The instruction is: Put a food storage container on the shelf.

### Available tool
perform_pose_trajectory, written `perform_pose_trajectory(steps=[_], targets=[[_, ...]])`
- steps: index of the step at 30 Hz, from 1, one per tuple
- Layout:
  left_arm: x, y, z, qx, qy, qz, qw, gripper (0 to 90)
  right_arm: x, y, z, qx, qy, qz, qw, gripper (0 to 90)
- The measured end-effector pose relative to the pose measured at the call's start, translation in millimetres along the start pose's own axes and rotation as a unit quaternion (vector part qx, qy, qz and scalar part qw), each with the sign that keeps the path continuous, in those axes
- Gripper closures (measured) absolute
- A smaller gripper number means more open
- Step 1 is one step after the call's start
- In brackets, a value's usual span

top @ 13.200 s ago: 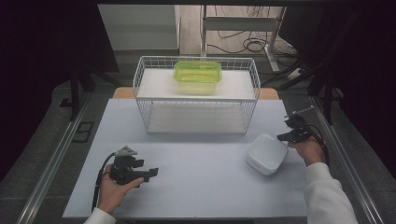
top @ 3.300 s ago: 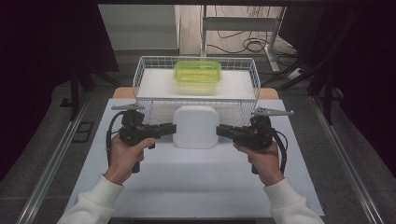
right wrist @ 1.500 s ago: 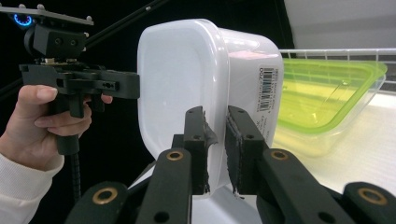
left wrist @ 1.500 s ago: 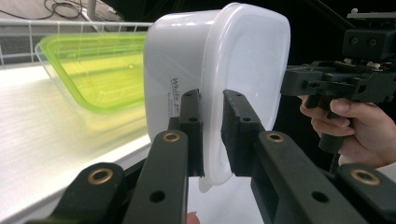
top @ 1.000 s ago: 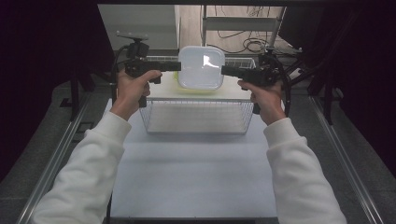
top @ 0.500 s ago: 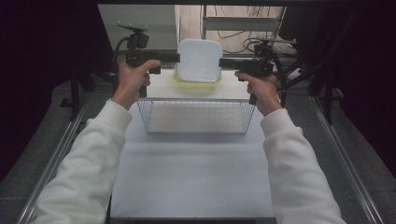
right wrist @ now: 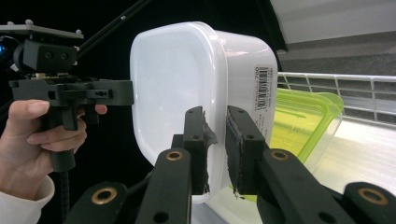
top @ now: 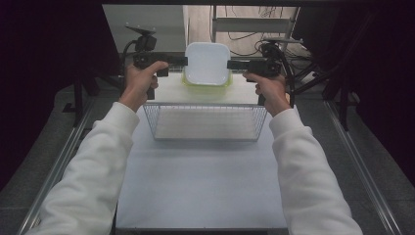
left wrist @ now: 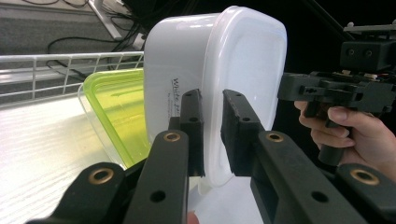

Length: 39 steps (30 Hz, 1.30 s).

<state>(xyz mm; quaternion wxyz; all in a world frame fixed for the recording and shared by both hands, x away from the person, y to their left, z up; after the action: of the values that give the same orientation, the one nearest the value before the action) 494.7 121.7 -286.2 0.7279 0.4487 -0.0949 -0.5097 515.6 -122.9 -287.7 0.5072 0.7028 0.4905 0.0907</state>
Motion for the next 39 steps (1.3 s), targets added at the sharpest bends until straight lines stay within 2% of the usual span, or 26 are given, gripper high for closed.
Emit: perform_pose_trajectory(steps=[5,7,12,17,20,24,29,32,34,39], targets=[[2.1,-0.6,-2.3,-0.006,-0.002,-0.004,1.0000,79.0,0.0,2.5,0.0,0.006,-0.005,-0.006,1.0000,77.8],[3.5,0.1,-4.8,-0.017,-0.005,-0.003,0.9998,78.8,0.6,4.1,0.7,0.010,-0.007,-0.010,0.9999,77.5],[5.1,4.7,-11.9,-0.047,-0.018,-0.002,0.9987,78.5,4.5,9.9,2.7,0.040,-0.010,-0.024,0.9989,76.7],[8.2,10.2,-19.4,-0.077,-0.032,0.000,0.9965,78.2,10.2,16.1,8.7,0.063,-0.008,-0.036,0.9973,74.8],[11.5,13.5,-23.5,-0.092,-0.034,0.004,0.9952,77.2,14.0,19.2,14.5,0.086,-0.005,-0.042,0.9954,74.0],[15.3,17.4,-30.5,-0.118,-0.037,0.008,0.9922,76.1,19.6,23.0,22.0,0.118,0.003,-0.045,0.9919,73.7],[19.4,20.0,-38.0,-0.140,-0.042,0.013,0.9892,75.0,25.0,26.8,27.4,0.142,0.002,-0.052,0.9885,72.9],[22.3,19.9,-42.7,-0.146,-0.038,0.011,0.9885,73.9,28.4,27.2,31.1,0.157,0.003,-0.053,0.9862,71.9],[22.3,20.0,-43.9,-0.149,-0.044,0.014,0.9878,73.7,29.9,26.3,33.1,0.167,0.008,-0.055,0.9843,71.1],[22.3,20.1,-43.8,-0.144,-0.040,0.016,0.9886,73.3,31.3,27.4,34.0,0.168,0.006,-0.048,0.9846,71.3]])
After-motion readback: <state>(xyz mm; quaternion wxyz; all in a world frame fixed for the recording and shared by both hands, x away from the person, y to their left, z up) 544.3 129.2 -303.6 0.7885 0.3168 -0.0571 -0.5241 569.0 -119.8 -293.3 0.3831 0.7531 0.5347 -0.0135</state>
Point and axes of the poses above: each handheld gripper's, and its own axes: x roughly forward along the jaws, y roughly out of its top, z roughly to its right, the point moved 6 cm from there along x, roughly forward along the jaws, and after that the axes turned 5 degrees about -y, right-handed, at the moved point
